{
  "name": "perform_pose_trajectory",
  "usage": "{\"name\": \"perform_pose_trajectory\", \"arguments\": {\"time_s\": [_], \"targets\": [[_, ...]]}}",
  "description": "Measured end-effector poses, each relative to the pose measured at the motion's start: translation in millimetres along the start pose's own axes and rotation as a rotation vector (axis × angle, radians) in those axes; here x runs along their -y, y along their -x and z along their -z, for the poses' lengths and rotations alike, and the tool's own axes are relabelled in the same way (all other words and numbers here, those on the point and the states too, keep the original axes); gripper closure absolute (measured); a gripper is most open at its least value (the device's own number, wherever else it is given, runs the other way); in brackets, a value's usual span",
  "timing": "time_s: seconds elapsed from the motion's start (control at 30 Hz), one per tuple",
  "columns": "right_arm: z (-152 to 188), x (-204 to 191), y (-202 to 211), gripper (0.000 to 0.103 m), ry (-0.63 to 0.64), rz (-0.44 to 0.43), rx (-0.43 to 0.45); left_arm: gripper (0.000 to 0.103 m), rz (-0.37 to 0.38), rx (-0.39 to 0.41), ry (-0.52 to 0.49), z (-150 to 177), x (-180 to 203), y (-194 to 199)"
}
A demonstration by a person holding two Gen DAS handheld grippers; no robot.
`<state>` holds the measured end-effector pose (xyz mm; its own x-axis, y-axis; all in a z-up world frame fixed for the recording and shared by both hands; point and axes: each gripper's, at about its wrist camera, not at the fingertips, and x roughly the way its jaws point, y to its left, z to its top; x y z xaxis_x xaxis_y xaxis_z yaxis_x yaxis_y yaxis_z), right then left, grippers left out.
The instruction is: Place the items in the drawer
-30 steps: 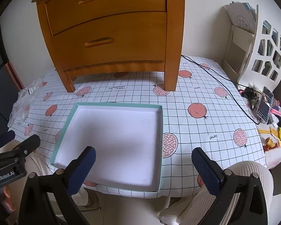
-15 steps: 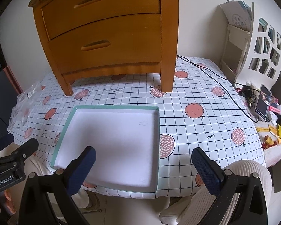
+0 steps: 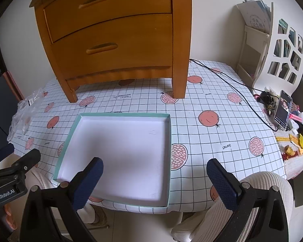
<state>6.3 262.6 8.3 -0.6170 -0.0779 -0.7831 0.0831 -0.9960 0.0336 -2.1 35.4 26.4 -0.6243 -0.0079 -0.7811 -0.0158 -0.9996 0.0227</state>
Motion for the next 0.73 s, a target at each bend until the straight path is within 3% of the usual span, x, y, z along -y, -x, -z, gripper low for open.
{"name": "perform_pose_trajectory", "arguments": {"time_s": [0.73], "targets": [[0.5, 3.6, -0.9, 0.0, -0.009, 0.001, -0.005, 0.0, 0.02, 0.006, 0.033, 2.0, -6.5, -1.5]]}}
